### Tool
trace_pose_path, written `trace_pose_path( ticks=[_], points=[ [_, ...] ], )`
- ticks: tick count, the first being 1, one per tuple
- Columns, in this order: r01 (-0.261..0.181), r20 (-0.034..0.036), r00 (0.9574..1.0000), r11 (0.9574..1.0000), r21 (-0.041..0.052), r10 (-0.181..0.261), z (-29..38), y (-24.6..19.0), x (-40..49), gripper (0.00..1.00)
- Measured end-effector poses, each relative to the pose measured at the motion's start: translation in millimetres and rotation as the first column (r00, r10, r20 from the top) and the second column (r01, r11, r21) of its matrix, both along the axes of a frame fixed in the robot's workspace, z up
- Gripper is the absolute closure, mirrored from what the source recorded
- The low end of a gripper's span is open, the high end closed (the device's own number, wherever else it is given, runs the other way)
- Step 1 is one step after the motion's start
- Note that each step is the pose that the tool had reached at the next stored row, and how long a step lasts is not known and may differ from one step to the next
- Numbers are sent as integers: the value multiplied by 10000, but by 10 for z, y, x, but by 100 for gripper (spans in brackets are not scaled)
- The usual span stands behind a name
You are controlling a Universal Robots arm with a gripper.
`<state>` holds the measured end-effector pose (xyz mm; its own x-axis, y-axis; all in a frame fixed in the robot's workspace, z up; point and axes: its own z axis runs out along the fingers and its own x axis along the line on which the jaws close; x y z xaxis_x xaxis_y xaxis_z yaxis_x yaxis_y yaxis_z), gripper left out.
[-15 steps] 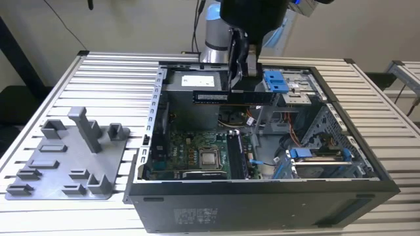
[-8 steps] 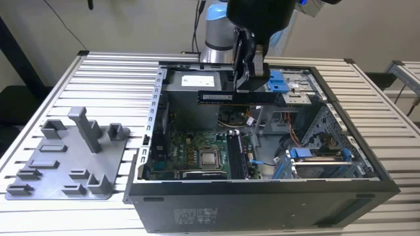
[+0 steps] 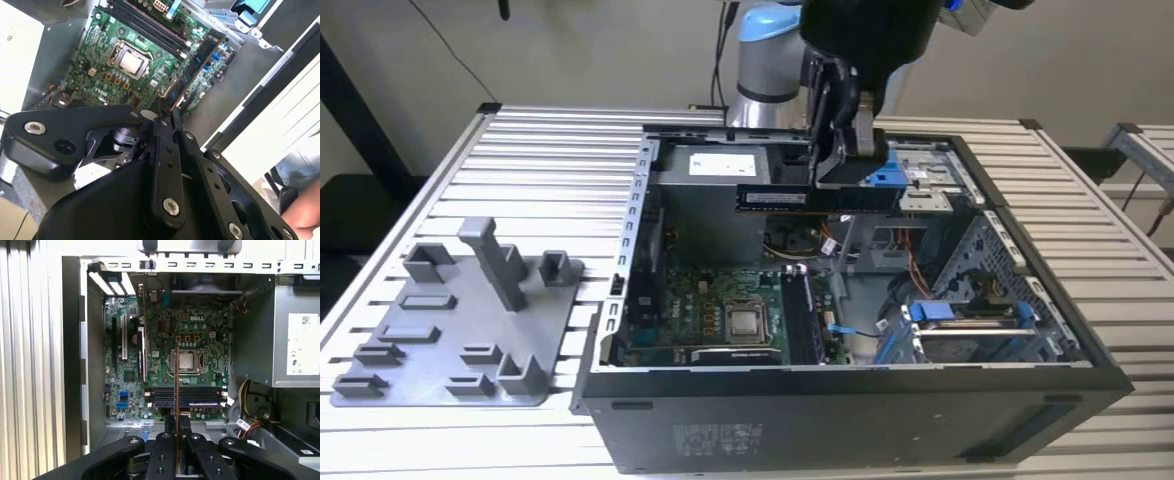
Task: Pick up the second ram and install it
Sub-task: 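Pick up the second ram and move it above second insertion slot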
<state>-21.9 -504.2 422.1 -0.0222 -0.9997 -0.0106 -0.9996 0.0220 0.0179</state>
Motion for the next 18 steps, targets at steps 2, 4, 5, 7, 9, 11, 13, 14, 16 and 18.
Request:
trace_pose_path(
  ticks=[2,4,5,7,9,11,13,14,16,18],
  points=[
    [0,0,10000,10000,-1,0,0,0,28,86],
    [1,0,10000,10000,0,-1,0,0,54,86],
    [1,0,10000,10000,-1,-1,0,0,68,86],
    [1,-1,10000,10000,-1,-1,0,0,96,86],
    [0,0,10000,10000,-1,0,0,0,124,86],
    [0,0,10000,10000,0,0,0,0,153,86],
    [0,0,10000,10000,0,0,0,0,182,86],
    [0,0,10000,10000,-1,0,0,0,196,86],
    [1,0,10000,10000,0,-1,0,0,221,86],
    [0,0,10000,10000,0,0,0,0,247,86]
  ],
)
